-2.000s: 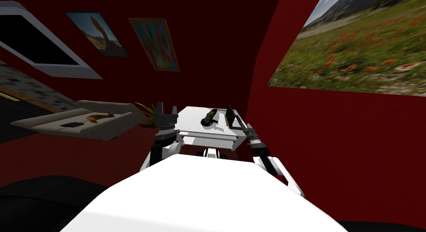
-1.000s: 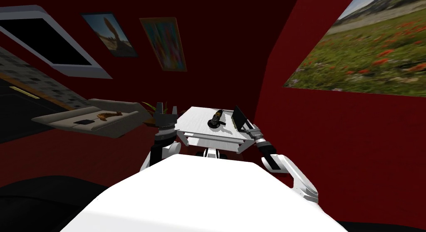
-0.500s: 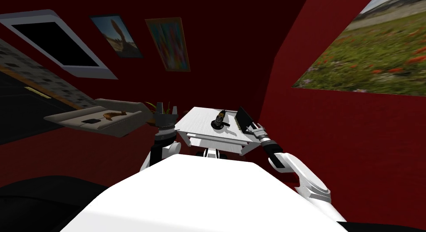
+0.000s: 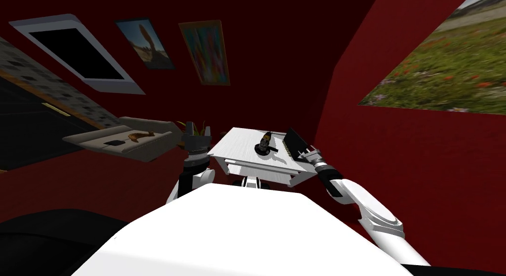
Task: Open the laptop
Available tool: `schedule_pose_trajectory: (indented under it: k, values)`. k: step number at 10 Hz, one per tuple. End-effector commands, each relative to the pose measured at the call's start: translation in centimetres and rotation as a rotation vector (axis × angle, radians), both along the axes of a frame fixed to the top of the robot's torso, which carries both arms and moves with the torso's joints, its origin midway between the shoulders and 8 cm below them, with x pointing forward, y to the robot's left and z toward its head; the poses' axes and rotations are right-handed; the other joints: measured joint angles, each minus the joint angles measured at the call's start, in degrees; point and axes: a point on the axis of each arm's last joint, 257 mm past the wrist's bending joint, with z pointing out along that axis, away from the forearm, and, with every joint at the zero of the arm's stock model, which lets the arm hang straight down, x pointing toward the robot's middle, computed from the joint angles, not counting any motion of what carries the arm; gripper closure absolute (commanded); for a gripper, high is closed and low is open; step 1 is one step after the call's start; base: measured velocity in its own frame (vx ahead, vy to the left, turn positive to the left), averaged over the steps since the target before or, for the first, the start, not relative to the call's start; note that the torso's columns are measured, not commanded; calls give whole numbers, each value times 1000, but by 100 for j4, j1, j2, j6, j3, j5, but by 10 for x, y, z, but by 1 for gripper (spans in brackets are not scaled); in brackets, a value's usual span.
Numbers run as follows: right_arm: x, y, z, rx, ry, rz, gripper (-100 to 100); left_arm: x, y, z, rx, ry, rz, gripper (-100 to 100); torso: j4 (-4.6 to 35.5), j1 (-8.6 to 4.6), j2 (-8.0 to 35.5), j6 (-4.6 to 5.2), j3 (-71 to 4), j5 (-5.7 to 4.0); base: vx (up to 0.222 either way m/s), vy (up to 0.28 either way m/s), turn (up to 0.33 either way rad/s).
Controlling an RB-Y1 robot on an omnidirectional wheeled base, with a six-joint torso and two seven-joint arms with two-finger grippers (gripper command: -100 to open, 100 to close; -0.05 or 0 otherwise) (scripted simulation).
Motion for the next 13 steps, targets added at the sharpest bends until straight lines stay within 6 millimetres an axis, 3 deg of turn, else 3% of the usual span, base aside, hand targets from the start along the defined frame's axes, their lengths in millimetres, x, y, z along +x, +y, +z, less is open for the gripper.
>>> schedule_pose_trajectory:
  k: [1, 4, 5, 6, 7, 8, 9, 10, 11, 13]
  values:
    - [2, -23, 8, -166, 14, -32, -100, 0, 0, 0, 0, 0, 0, 0, -2, 9, -6, 1, -3, 2, 37, 88, 19]
    - [4, -45, 20, -323, 25, -58, -100, 0, 0, 0, 0, 0, 0, 0, 0, 0, 2, 1, 1, 0, 20, 66, 26]
    - [4, -37, 16, -284, 23, -50, -100, 0, 0, 0, 0, 0, 0, 0, 0, 3, 0, 0, 1, 0, 11, 31, 5]
    - [17, -35, 3, -274, 41, -46, -100, 0, 0, 0, 0, 0, 0, 0, 0, -5, 2, 1, 1, -1, -39, -1, -36]
    - [23, -35, 10, -273, 24, -47, -100, 0, 0, 0, 0, 0, 0, 0, 2, -11, 11, 0, 7, -4, -52, -11, -14]
    - [32, -35, -2, -267, 45, -46, -100, 0, 0, 0, 0, 0, 0, 0, 3, -7, 10, 0, 7, -2, -72, -13, -31]
    - [43, -30, 5, -259, 26, -40, -100, 0, 0, 0, 0, 0, 0, 0, 0, 1, 9, 1, 6, -2, -74, -7, -14]
    - [51, -35, -5, -267, 44, -48, -100, 0, 0, 0, 0, 0, 0, 0, -3, 4, 0, 1, 1, -2, -81, -1, -29]
    - [62, -26, 1, -249, 28, -33, -100, 0, 0, 0, 0, 0, 0, 0, -9, 4, -3, 5, -1, -7, -56, -4, -21]
    - [76, -23, -8, -244, 42, -29, -100, 0, 0, 0, 0, 0, 0, 0, -11, -1, -8, 4, -5, -8, -66, -4, -24]
